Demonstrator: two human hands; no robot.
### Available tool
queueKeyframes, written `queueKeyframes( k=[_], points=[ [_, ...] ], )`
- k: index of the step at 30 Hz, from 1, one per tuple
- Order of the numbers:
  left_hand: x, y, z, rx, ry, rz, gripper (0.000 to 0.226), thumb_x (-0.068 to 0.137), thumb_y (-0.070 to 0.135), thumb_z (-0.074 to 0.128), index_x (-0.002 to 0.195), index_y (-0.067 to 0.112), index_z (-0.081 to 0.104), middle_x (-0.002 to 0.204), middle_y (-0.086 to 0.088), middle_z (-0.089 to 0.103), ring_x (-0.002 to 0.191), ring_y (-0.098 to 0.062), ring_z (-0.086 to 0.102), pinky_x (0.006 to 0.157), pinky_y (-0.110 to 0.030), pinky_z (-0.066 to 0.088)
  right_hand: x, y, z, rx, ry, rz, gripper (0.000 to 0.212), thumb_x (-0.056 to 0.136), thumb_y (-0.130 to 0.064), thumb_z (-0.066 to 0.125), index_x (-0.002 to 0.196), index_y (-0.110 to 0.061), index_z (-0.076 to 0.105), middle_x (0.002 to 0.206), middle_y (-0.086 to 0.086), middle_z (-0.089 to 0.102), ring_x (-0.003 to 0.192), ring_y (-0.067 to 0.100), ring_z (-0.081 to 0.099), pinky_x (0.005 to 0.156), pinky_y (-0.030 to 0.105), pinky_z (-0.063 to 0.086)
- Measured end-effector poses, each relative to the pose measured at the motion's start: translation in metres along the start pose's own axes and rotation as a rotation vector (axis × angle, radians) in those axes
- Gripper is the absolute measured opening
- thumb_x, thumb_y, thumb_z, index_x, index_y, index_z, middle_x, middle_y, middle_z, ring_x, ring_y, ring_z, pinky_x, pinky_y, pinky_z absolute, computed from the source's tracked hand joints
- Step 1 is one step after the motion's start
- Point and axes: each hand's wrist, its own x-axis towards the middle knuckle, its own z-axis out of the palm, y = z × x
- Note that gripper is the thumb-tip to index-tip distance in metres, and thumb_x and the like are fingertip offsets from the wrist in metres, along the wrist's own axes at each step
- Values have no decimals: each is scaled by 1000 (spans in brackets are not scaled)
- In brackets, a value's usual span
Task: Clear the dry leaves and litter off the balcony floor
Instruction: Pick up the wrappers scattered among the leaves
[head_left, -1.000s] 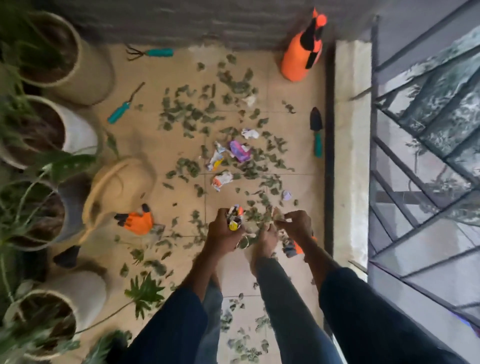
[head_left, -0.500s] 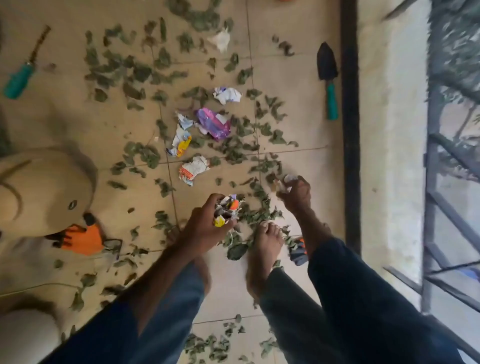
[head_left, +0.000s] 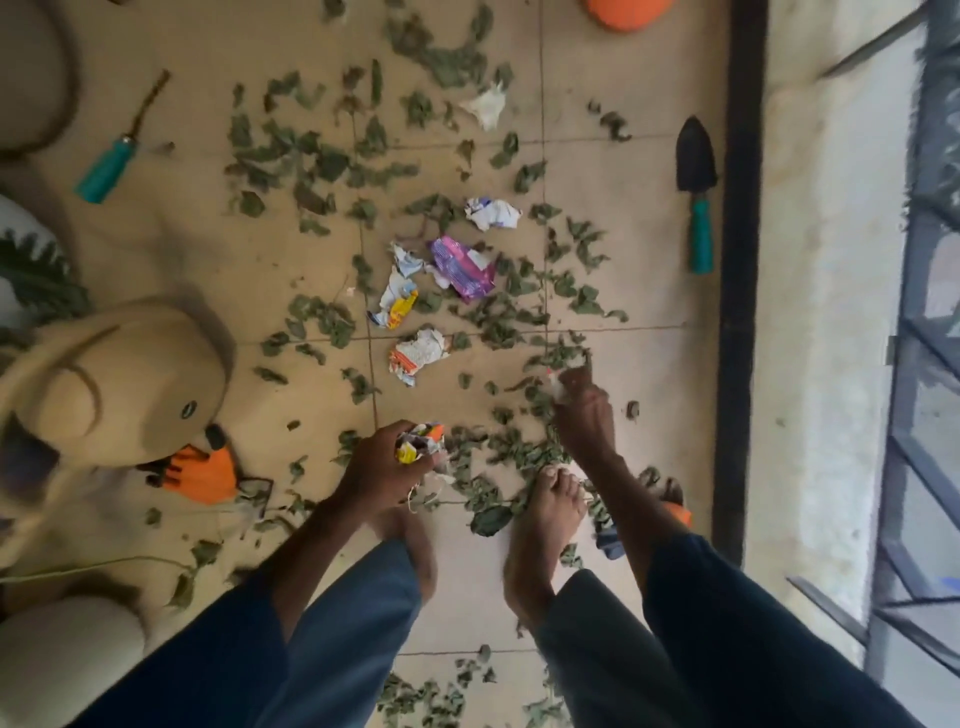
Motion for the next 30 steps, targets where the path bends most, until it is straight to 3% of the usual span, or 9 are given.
queueKeyframes(
  k=[3, 7, 11, 14, 18, 21, 25, 28, 30],
  points=[
    [-6, -2, -14, -26, 38, 24, 36, 83, 39, 79, 106, 12, 73, 96, -3, 75, 91, -23, 69, 66, -27, 44, 0, -42, 14, -46, -151, -109, 58, 87, -9, 69, 139, -9, 43, 114, 22, 69, 100, 41, 66, 79, 46, 55],
    [7, -16, -31, -18, 106, 35, 31, 86, 30, 81, 109, 10, 73, 104, -9, 75, 97, -27, 68, 76, -33, 50, 12, -92, 47, -255, -180, -405, 34, 92, -12, 63, 126, -14, 66, 120, 14, 66, 112, 36, 62, 92, 39, 47],
    [32, -35, -49, 36, 222, 87, 39, 86, 28, 81, 113, 2, 70, 112, -16, 70, 105, -32, 65, 83, -32, 46, 35, -140, 84, -535, -240, -604, 34, 101, -8, 44, 131, -6, 60, 130, 21, 59, 116, 38, 57, 93, 42, 45],
    [51, -51, -64, 38, 233, 94, 37, 86, 26, 81, 111, 2, 67, 109, -16, 69, 104, -33, 65, 76, -29, 40, 43, -154, 113, -711, -167, -791, 32, 98, -12, 45, 117, -9, 70, 134, 22, 60, 104, 36, 66, 75, 35, 50],
    [65, -62, -78, 11, 215, 87, 49, 87, 26, 81, 124, -1, 64, 119, -20, 70, 110, -33, 66, 87, -40, 52, 52, -143, 144, -916, -250, -879, 22, 69, -17, 81, 91, -17, 79, 111, 14, 74, 80, 24, 73, 45, 23, 48],
    [69, -66, -82, -5, 179, 90, 55, 87, 26, 81, 132, 2, 63, 129, -17, 68, 118, -31, 64, 93, -40, 52, 41, -145, 140, -924, -244, -941, 38, 59, -23, 89, 95, -18, 78, 107, 10, 71, 84, 23, 71, 48, 26, 52],
    [66, -66, -82, -29, 172, 71, 58, 87, 27, 80, 138, 6, 61, 133, -15, 66, 122, -30, 62, 97, -35, 51, 20, -139, 129, -884, -181, -954, 17, 70, -18, 78, 86, -16, 78, 113, 17, 67, 88, 28, 69, 52, 33, 57],
    [62, -61, -85, -36, 157, 61, 50, 87, 26, 80, 131, 8, 65, 122, -14, 71, 112, -30, 67, 90, -37, 55, 7, -126, 122, -761, -96, -988, 24, 82, -13, 54, 90, -11, 77, 112, 21, 65, 91, 33, 66, 54, 39, 60],
    [61, -55, -89, -54, 134, 55, 44, 86, 28, 80, 125, 11, 67, 113, -12, 74, 101, -30, 72, 84, -42, 59, -3, -122, 110, -707, -93, -990, 19, 79, -7, 67, 96, -11, 76, 114, 20, 62, 95, 34, 64, 62, 43, 61]
  ],
)
